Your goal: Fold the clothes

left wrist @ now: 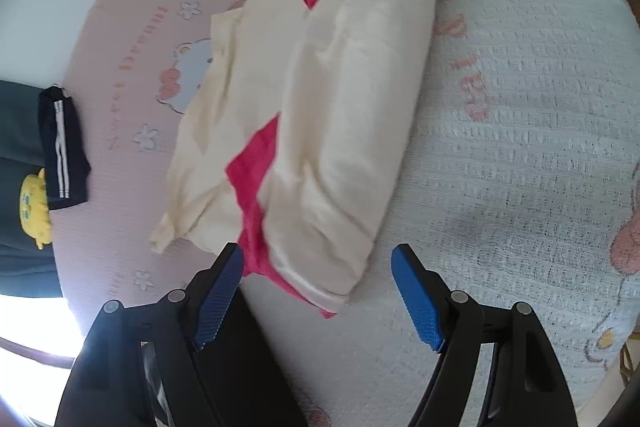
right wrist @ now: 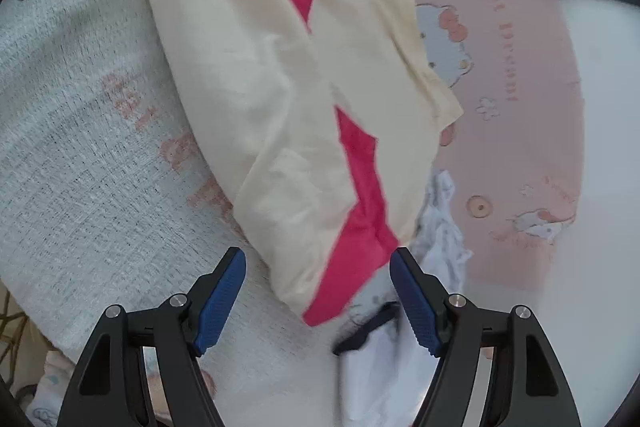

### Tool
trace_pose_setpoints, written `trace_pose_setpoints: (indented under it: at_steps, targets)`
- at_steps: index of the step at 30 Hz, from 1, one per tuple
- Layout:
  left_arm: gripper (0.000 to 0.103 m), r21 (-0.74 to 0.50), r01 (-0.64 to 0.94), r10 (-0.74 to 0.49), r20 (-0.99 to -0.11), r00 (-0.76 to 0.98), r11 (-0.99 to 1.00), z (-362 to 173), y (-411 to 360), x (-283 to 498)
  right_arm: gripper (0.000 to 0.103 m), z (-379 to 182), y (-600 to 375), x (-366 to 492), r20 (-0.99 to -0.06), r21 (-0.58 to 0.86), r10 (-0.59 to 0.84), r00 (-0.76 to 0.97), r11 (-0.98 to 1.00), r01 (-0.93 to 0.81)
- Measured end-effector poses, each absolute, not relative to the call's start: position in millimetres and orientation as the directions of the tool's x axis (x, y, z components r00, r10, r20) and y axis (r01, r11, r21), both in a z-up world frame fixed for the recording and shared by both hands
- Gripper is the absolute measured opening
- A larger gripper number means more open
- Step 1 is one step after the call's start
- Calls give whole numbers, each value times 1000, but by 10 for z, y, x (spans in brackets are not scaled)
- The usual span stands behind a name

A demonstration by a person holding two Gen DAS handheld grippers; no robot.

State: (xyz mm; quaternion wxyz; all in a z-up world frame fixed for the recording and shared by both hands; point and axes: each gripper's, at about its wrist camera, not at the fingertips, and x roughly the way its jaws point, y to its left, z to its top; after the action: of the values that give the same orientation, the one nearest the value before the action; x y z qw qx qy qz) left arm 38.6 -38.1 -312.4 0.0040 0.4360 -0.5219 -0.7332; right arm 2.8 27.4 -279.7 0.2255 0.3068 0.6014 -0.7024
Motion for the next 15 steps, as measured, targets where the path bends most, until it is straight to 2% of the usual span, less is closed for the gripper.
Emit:
trace_pose_setpoints:
  at_steps: [4,6,10,11,12,15]
  targets:
    - [75,776,-482,-477,-630,-613,-406,-3311,-348,348,74,-3000,288,-54,-709,-704,74,-702,-139,696]
    - [75,793,-494,-467,-609,-641,-357,-3365,-334,380,80,-3014,312,-74,-703,-708,60,-709,-147,690]
    - [88,842,-488,-475,-535,-699,-231,-3455,-327,397,81,-3048,299,-96,-678,-734,71,-732,-108,670]
    - [90,846,-486,-474,-528,-705,-220,-3458,-319,373,88,-3054,284,-100,-663,-748,64,-746,-96,657]
    - [90,843,-491,-474,-531,-702,-218,-3447,-312,329,91,-3059,269,-104,-648,-761,56,-759,-85,643]
    - [91,844,-487,-476,-532,-701,-225,-3428,-264,157,91,-3072,182,-195,-638,-768,52,-768,-120,630]
